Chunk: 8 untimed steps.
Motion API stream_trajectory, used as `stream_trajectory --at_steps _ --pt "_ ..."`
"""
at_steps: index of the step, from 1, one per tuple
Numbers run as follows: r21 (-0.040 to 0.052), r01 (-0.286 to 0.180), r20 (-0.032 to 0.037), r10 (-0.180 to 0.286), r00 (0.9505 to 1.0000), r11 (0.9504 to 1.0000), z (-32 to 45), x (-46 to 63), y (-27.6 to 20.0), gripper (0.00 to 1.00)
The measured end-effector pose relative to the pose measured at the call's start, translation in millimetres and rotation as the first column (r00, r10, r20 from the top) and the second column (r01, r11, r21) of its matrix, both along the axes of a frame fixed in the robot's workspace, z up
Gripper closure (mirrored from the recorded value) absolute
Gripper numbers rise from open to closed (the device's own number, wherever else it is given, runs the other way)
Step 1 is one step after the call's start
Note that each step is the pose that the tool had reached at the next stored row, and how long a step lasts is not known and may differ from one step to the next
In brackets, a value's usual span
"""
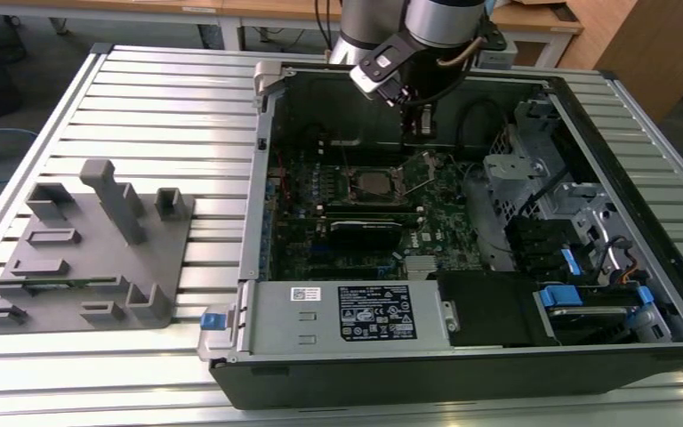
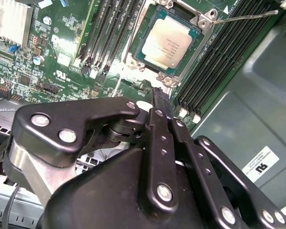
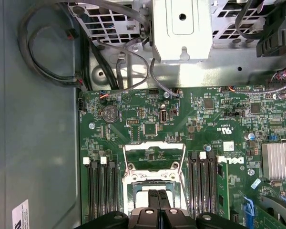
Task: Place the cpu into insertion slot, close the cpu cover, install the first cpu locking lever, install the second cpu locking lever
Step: 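Close the cpu cover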
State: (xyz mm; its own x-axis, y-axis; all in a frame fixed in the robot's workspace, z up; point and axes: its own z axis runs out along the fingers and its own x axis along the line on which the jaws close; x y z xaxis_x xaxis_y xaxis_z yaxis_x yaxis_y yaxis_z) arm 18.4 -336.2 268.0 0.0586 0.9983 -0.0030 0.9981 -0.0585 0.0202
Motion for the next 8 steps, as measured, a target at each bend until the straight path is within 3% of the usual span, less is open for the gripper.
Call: stream_trajectory --at_steps 8 --pt "0.0001 0.000 0.0000 0.000 1.0000 1.0000 0.0 2.2 0.0 0.89"
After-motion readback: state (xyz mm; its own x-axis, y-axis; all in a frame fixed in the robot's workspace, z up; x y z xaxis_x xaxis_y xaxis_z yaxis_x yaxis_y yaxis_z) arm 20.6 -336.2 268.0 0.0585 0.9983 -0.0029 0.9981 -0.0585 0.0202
